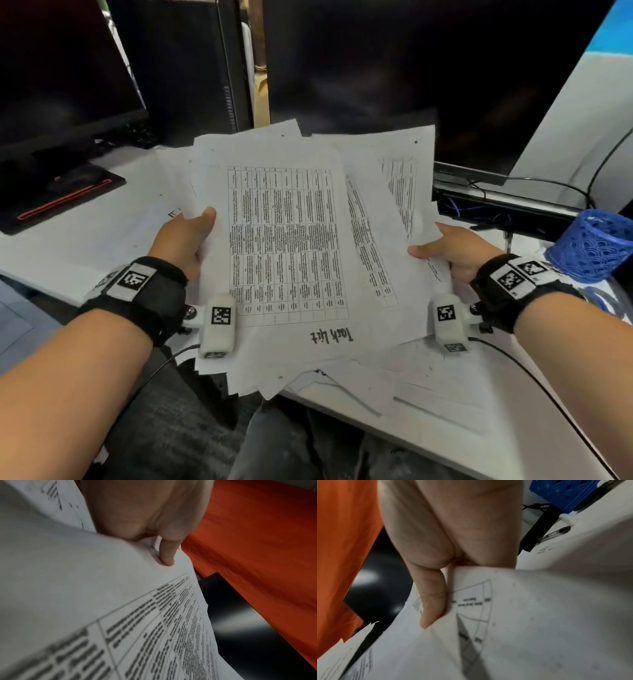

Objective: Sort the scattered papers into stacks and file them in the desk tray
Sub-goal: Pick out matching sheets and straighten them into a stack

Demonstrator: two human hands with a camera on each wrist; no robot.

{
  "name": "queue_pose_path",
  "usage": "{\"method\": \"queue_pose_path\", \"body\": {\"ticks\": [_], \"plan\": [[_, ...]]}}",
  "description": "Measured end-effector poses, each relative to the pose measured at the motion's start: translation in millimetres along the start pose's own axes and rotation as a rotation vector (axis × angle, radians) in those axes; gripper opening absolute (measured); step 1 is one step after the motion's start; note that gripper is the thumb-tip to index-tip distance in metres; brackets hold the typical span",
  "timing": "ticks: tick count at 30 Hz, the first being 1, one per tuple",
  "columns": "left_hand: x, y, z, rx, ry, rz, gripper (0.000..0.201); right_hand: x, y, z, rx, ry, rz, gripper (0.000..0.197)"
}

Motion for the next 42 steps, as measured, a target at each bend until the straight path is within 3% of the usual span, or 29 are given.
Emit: {"method": "queue_pose_path", "body": {"ticks": [2, 5, 7, 9, 11, 14, 17, 19, 21, 23, 26, 29, 33, 35, 38, 42], "plan": [[-13.1, -3.1, -3.1, 0.028, -0.030, -0.001, 0.022, 1.8, -3.7, -2.3, 0.055, -0.023, 0.022, 0.105], [-36.6, -10.5, -7.6, 0.076, -0.071, 0.030, 0.053, -4.5, -6.1, -8.2, 0.075, -0.078, 0.068, 0.104], [-57.4, -8.2, -18.1, 0.048, -0.107, 0.017, 0.050, -16.3, -6.6, -16.5, 0.060, -0.132, 0.068, 0.091], [-73.4, -9.2, -22.7, 0.021, -0.117, 0.012, 0.037, -29.3, -7.1, -26.6, 0.062, -0.187, 0.087, 0.060], [-81.0, -9.0, -28.0, 0.010, -0.099, 0.031, 0.038, -36.1, -7.1, -32.5, 0.066, -0.185, 0.090, 0.043], [-81.7, -11.6, -28.4, 0.014, -0.078, -0.012, 0.072, -27.5, -3.6, -29.1, 0.054, -0.049, 0.027, 0.034], [-82.5, -1.9, -32.4, -0.072, -0.072, 0.073, 0.067, -11.8, -0.4, -28.5, -0.003, 0.098, 0.087, 0.040], [-84.3, 7.9, -32.8, -0.138, -0.104, 0.089, 0.056, -2.6, -6.5, -28.1, 0.009, 0.133, 0.001, 0.050], [-86.9, 20.9, -36.8, -0.181, -0.152, 0.061, 0.051, 1.4, -23.7, -30.0, 0.069, 0.127, -0.206, 0.047], [-89.2, 36.4, -43.4, -0.223, -0.178, 0.012, 0.047, 3.1, -44.0, -33.2, 0.113, 0.147, -0.299, 0.030], [-98.3, 68.1, -56.7, -0.343, -0.224, 0.001, 0.042, -1.0, -75.4, -40.7, 0.210, 0.193, -0.281, 0.029], [-105.5, 104.2, -69.7, -0.509, -0.212, 0.081, 0.047, -2.8, -108.4, -55.2, 0.431, 0.333, -0.170, 0.035], [-110.2, 154.7, -91.3, -0.740, -0.131, 0.114, 0.051, 1.1, -150.7, -97.8, 0.744, 0.572, -0.148, 0.026], [-111.9, 172.0, -100.6, -0.811, -0.117, 0.103, 0.049, -1.3, -160.8, -116.6, 0.837, 0.598, -0.119, 0.024], [-119.5, 174.0, -108.1, -0.821, -0.176, 0.166, 0.043, -10.1, -157.6, -126.1, 0.849, 0.537, -0.141, 0.026], [-127.5, 155.6, -105.6, -0.750, -0.227, 0.270, 0.055, -10.4, -144.9, -116.5, 0.778, 0.536, -0.144, 0.025]]}}
Point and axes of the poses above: each hand's wrist, its own z-axis towards the middle knuckle, its own x-axis out of the back of the hand, y = z × x, the point moved 8 cm from there along z, towards the middle knuckle, and after that the axes turned 1 degree about -z, right-handed, at the moved point
